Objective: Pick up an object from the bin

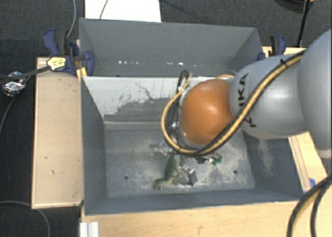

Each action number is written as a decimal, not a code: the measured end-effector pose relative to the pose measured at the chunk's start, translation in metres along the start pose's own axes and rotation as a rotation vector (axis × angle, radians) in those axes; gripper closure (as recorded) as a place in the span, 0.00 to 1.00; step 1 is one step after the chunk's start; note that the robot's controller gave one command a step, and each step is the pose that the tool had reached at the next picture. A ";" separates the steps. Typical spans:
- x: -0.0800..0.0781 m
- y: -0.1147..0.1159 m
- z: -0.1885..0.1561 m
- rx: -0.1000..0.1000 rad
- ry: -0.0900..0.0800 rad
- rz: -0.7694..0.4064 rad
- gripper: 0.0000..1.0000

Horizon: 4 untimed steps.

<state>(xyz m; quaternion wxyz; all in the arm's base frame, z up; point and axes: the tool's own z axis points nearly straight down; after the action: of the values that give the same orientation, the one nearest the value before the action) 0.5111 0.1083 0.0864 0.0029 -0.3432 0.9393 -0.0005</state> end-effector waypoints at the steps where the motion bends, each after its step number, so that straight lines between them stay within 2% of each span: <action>1: -0.007 -0.018 0.016 0.003 -0.009 -0.146 1.00; 2: -0.007 -0.018 0.016 0.003 -0.009 -0.144 1.00; 3: -0.005 -0.012 -0.078 0.003 -0.011 -0.172 1.00; 4: -0.005 -0.012 -0.078 0.002 -0.011 -0.170 1.00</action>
Offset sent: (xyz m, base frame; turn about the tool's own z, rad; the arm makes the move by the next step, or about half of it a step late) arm 0.0000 0.0000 0.0000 0.0000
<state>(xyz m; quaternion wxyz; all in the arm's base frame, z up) 0.5222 0.1029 0.1640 0.0082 -0.4219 0.9066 0.0000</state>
